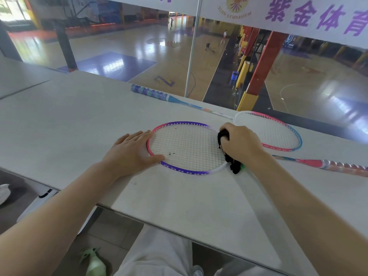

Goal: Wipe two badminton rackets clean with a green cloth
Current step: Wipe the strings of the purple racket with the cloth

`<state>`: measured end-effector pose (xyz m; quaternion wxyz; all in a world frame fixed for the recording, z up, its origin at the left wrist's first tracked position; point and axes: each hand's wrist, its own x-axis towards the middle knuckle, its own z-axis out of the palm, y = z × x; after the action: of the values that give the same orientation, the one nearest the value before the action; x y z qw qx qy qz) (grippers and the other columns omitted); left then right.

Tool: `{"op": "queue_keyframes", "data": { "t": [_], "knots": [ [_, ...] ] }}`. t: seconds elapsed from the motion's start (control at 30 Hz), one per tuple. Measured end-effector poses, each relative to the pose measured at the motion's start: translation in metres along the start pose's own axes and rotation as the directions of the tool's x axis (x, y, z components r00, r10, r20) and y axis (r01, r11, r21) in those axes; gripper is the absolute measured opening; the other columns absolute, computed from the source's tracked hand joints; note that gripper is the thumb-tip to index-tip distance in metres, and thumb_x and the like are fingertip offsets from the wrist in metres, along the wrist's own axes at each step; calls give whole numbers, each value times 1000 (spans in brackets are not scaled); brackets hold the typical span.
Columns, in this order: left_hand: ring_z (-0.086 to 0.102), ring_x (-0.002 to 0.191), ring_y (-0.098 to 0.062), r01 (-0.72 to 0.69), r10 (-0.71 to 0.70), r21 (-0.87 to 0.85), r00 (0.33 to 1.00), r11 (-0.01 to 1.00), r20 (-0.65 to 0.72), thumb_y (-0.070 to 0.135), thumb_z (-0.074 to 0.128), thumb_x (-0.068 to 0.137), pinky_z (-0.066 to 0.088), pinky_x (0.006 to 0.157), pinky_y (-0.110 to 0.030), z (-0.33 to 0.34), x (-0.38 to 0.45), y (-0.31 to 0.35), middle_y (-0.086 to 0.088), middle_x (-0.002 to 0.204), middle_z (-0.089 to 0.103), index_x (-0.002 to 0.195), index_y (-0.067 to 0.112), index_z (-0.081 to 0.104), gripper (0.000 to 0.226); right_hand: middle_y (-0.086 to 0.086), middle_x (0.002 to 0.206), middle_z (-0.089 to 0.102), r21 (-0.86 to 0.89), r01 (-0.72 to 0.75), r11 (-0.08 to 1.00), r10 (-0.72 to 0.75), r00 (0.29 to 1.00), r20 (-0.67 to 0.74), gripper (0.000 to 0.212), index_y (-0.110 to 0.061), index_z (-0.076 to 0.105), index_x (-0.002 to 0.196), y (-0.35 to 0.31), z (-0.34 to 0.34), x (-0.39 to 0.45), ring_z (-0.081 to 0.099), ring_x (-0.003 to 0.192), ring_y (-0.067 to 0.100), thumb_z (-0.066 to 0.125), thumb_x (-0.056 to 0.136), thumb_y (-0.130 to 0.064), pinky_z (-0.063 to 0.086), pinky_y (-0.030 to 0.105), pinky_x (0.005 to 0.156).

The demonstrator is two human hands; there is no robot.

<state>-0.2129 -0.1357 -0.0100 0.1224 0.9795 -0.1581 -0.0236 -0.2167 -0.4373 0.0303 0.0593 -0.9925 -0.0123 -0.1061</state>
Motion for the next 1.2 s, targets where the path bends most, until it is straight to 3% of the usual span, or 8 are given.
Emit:
{"op": "queue_keyframes", "data": {
  "t": [0.4, 0.53, 0.63, 0.77, 0.87, 1.0, 1.13, 1.2],
  "knots": [
    [13, 150, -16, 7, -3, -60, 999, 998, 53, 67, 47, 89, 7, 122, -37, -6, 0, 5, 2, 163, 17, 156, 21, 13, 89, 0, 77, 60, 190, -161, 969, 169, 985, -27, 20, -18, 51, 92, 28, 25, -21, 56, 67, 18, 48, 93, -38, 46, 32, 55],
    [31, 142, -20, 16, -7, -186, 999, 982, 46, 64, 58, 85, 21, 119, -40, -8, 3, 4, 2, 156, 34, 154, 24, 23, 88, 0, 74, 60, 297, -166, 940, 186, 982, -40, 17, -19, 50, 89, 27, 25, -24, 57, 66, 18, 49, 93, -36, 46, 33, 55],
    [44, 131, -19, 15, -7, -431, 1000, 902, 19, 55, 67, 81, 36, 110, -41, -13, 1, 5, 6, 146, 46, 149, 27, 32, 81, -1, 73, 60, 327, -135, 935, 176, 979, -100, 15, -19, 50, 88, 27, 23, -28, 58, 63, 18, 50, 92, -33, 46, 33, 53],
    [40, 132, -11, 4, -57, -568, 996, 823, -74, 28, 62, 94, 33, 105, -28, -15, -2, 10, 11, 146, 42, 149, 26, 32, 63, -2, 70, 57, 336, -97, 937, 157, 975, -155, 12, -19, 48, 87, 28, 19, -32, 54, 60, 16, 51, 92, -30, 38, 28, 48],
    [46, 133, -14, -29, -71, -632, 989, 774, -133, 24, 58, 97, 37, 111, -37, -15, -1, 10, 9, 147, 45, 149, 23, 35, 56, 0, 69, 58, 333, -86, 939, 156, 970, -189, 12, -17, 48, 89, 30, 15, -35, 54, 60, 19, 52, 92, -27, 41, 32, 49],
    [64, 104, -16, -29, -161, -693, 965, 720, -209, 21, 53, 100, 49, 99, -38, -17, 0, 15, 12, 140, 51, 144, 26, 42, 46, 3, 69, 59, 351, -69, 934, 158, 960, -233, 11, -16, 48, 88, 31, 9, -37, 56, 62, 22, 52, 89, -26, 47, 39, 52],
    [67, 98, -19, -35, -289, -832, 929, 553, -231, 25, 51, 101, 58, 86, -37, -24, 1, 21, 6, 127, 63, 134, 24, 52, 33, -1, 71, 59, 368, -35, 929, 143, 952, -270, 7, -20, 49, 91, 33, 3, -40, 57, 63, 18, 52, 89, -26, 48, 36, 54],
    [68, 90, -20, 16, -321, -832, 926, 554, -196, 32, 47, 102, 59, 81, -36, -29, 1, 29, 5, 115, 67, 128, 21, 56, 29, -4, 75, 59, 364, -18, 931, 134, 946, -295, 7, -21, 49, 94, 34, 2, -42, 57, 66, 15, 52, 89, -26, 48, 34, 55]
  ]
}}
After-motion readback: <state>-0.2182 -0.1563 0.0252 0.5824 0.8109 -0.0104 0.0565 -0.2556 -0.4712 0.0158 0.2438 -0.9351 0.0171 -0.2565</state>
